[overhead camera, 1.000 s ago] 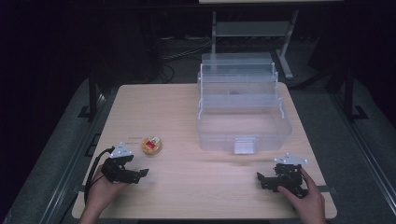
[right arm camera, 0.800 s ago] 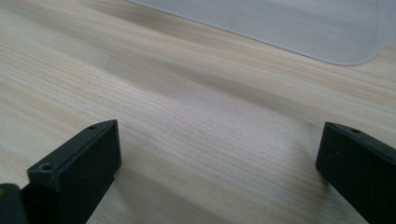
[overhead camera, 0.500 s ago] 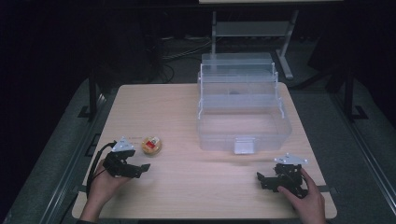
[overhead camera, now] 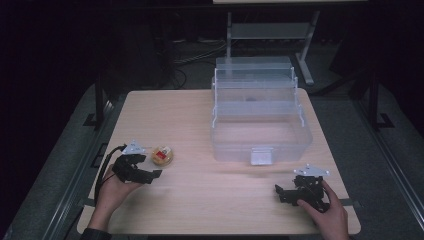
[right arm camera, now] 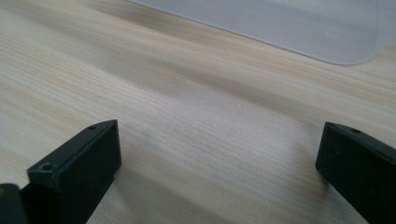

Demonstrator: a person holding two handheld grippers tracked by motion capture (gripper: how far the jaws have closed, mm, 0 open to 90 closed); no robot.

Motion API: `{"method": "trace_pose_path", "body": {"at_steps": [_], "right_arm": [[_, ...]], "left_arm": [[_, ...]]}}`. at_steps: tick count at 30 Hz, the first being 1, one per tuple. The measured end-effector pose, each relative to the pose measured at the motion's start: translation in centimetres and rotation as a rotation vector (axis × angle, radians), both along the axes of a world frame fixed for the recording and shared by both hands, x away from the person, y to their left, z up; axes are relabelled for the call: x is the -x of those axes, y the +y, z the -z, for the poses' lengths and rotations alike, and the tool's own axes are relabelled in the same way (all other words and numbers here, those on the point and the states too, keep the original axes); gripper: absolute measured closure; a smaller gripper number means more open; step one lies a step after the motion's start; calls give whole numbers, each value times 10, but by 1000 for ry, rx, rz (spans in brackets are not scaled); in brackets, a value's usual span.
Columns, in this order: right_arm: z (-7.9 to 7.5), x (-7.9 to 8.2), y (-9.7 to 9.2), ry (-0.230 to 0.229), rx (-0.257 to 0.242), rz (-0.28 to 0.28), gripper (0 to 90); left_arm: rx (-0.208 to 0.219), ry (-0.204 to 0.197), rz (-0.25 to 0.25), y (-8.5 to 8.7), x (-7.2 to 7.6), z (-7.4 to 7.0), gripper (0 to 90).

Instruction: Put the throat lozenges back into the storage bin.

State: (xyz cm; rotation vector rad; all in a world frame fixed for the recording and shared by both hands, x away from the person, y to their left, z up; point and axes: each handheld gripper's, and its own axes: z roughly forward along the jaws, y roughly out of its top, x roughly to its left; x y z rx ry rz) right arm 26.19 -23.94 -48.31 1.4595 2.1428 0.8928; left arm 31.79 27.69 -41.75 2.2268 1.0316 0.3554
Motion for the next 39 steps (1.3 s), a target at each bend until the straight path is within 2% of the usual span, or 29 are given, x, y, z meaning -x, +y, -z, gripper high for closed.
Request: {"method": "trace_pose_path", "body": {"at_steps": [7,13,15,31,39], "right_arm": [[0,0,0,0,0,0,0],[0,0,0,0,0,0,0],[0,0,0,0,0,0,0],[0,0,0,0,0,0,0],[0,0,0,0,0,0,0]], "left_arm": [[-20,13,-2,-1,-8,-2,137],[-14,26,2,-3,-16,-3,136],[-34,31,3,-4,-18,-3,135],[-52,63,7,-8,-41,-10,127],[-77,86,12,-12,-54,-13,125]]}}
